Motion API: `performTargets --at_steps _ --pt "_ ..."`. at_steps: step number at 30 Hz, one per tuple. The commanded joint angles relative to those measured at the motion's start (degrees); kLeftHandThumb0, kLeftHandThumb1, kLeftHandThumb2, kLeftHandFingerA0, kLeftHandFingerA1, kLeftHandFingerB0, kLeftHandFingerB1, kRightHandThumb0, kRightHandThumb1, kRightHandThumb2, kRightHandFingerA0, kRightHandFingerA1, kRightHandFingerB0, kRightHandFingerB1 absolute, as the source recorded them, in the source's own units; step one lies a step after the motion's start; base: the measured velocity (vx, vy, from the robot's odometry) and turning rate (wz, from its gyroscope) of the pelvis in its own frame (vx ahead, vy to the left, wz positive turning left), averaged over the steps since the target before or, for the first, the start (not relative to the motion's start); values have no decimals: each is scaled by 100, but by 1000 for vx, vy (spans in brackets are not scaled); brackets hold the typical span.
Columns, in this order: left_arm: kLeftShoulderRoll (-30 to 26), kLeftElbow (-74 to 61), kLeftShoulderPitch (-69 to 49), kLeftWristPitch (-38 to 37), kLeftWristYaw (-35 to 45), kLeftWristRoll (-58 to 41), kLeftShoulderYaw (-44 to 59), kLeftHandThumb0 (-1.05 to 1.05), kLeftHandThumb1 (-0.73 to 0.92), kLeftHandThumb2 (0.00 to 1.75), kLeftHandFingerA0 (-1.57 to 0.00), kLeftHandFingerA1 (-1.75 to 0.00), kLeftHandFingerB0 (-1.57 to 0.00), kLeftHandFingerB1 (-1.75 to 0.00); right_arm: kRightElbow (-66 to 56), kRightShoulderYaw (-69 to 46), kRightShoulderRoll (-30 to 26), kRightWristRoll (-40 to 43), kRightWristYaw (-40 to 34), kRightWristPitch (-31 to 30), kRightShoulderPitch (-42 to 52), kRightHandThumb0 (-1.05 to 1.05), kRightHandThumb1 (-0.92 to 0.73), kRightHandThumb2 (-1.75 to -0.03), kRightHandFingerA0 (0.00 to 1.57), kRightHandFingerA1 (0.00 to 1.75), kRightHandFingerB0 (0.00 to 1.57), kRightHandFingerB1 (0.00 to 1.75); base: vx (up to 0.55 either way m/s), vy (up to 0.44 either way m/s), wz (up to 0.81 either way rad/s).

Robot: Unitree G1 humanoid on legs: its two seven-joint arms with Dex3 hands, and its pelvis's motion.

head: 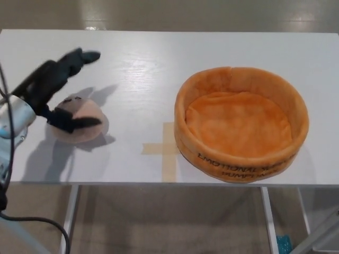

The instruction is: Use the left hand to pick up the pink round toy on the left and place it inside the orange plate on the desk.

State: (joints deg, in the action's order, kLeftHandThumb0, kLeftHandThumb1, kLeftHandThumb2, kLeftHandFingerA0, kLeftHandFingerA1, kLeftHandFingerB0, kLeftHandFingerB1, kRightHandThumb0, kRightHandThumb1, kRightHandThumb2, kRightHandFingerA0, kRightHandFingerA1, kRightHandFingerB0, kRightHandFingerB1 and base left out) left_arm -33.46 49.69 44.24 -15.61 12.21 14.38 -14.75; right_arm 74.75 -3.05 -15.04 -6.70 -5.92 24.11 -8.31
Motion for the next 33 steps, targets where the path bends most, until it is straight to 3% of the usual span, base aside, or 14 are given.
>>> performTargets --at_steps 1,7,10,15,20,21,24,25,26,28,29,30,31,33 --pt "9 708 322 317 -379 992 -575 -36 29 60 0 -3 -5 -17 34 -52 -41 -1 42 38 54 -35 -58 -58 75 62 61 44 0 0 0" --pt "22 948 483 374 -181 1082 -813 -36 29 60 0 0 0 -11 28 -91 -27 12 52 44 38 -36 -57 -58 75 60 61 44 0 0 0" --pt "27 1056 491 326 -173 1109 -838 -34 27 62 0 -10 0 -19 41 -57 -28 -38 3 36 18 -36 -57 -58 73 57 62 44 0 0 0" --pt "71 1178 494 333 -111 1135 -845 -32 25 61 0 -10 0 -18 35 -41 -42 -56 11 41 45 -36 -58 -58 73 58 61 44 0 0 0" --pt "100 1228 435 287 52 1062 -777 -28 24 66 0 -28 0 -29 36 -29 -48 -64 13 36 48 -37 -58 -58 74 58 62 44 0 0 0" --pt "119 1262 425 253 63 1023 -747 -23 43 55 -10 -30 -5 -23 34 -19 -50 -74 3 39 48 -38 -58 -58 73 57 62 44 0 0 0" --pt "112 1311 379 -11 -19 1041 -735 -26 50 56 -25 -35 -10 -26 33 4 -53 -92 -24 18 41 -38 -59 -58 73 57 62 43 0 0 0" --pt "124 1323 354 -62 -68 1035 -711 -20 70 61 -57 -107 -33 -32 32 -10 -35 -73 -24 29 53 -37 -58 -58 73 58 63 44 0 0 0" --pt "144 1341 338 -130 -62 987 -659 -18 81 66 -108 -60 -63 -40 34 -14 -28 -69 -27 34 54 -37 -58 -58 74 57 63 44 0 0 0" --pt "166 1366 325 -219 -27 931 -588 -18 81 66 -108 -60 -63 -40 37 -11 -27 -75 -33 32 48 -37 -58 -58 74 57 63 44 0 0 0" --pt "170 1393 341 -298 -64 974 -600 -15 84 67 -115 -62 -79 -47 39 -57 -14 -24 6 -1 19 -37 -58 -58 73 57 63 44 0 0 0" --pt "174 1409 348 -338 -79 997 -600 -15 84 67 -115 -62 -79 -47 40 -77 -8 -3 22 -15 7 -37 -58 -58 73 57 63 44 0 0 0" --pt "203 1440 336 -422 -152 1041 -618 -14 71 88 -102 -110 -92 -94 36 -71 -16 -16 24 7 17 -38 -58 -58 73 55 62 44 0 0 0" --pt "250 1496 321 -581 -283 1094 -643 -12 73 86 -98 -112 -88 -99 28 -72 -24 -23 32 30 21 -38 -58 -58 73 57 63 44 0 0 0"
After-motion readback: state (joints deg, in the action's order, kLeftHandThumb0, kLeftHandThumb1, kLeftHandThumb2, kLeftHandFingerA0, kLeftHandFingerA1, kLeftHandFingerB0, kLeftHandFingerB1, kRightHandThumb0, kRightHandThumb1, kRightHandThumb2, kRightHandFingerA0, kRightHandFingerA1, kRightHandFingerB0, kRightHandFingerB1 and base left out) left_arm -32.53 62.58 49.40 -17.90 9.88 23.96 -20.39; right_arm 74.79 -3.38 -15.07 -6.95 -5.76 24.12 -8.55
